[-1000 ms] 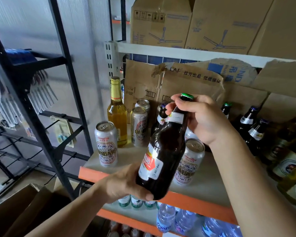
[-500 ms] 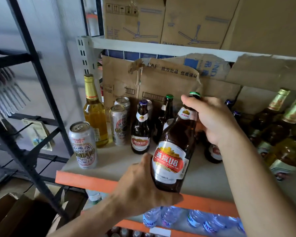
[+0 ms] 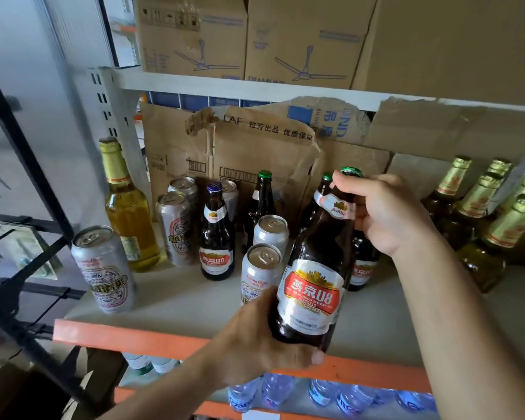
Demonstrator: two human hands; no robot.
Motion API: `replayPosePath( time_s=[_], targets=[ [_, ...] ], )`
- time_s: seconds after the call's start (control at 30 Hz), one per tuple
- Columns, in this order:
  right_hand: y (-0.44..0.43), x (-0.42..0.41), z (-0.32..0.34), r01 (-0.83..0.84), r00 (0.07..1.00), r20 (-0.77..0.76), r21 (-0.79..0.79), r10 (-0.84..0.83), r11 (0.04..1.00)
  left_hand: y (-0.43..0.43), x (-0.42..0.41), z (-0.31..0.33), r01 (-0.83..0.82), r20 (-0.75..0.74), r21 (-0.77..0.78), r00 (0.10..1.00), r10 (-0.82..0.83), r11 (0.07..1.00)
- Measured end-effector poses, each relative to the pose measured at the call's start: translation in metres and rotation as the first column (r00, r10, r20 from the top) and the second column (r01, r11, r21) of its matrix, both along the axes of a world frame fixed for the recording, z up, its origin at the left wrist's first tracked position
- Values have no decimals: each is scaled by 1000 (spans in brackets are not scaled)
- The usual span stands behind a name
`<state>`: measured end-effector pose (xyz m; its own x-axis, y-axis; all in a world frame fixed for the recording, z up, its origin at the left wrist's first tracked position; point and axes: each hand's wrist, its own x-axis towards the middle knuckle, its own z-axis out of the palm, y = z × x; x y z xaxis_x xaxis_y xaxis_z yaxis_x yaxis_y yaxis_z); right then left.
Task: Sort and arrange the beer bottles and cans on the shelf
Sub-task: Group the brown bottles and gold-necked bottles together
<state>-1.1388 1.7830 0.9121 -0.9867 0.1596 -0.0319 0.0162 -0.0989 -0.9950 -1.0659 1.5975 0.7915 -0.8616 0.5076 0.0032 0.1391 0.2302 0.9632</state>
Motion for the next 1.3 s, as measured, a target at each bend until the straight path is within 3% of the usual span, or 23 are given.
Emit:
replayPosePath(
  time_s=[0.27, 0.37, 0.47, 0.6, 0.93, 1.03, 1.2, 1.3],
  targets=[
    [28, -11, -13, -151, 989, 20, 94, 150, 984, 35, -6, -14, 93, 59, 153, 993, -103, 984],
    [39, -13, -16, -207, 978, 6, 121, 208, 971, 46, -15, -29, 3, 45, 83, 999, -7, 997],
    [50, -17, -17, -269, 961, 14, 284, 276, 920, 54, -21, -44, -123, -4, -54, 992, 123, 991],
    [61, -23, -18, -312, 948, 77, 401, 308, 862, 62, -26, -54, -143, -10, -126, 990, 142, 982],
    [69, -43, -26, -180, 979, -10, 414, 202, 892, 78, -42, -57, -245, 37, -77, 968, 248, 967],
    [68, -52, -30, -150, 976, -64, 498, 209, 854, 81, -43, -65, -340, 77, -135, 933, 352, 931],
    [55, -64, -36, -58, 961, -165, 663, 221, 746, 74, -35, -63, -266, 234, -212, 920, 313, 940],
    [51, -70, -40, -7, 957, -200, 703, 208, 711, 66, -28, -59, -200, 248, -225, 935, 255, 954]
  ],
)
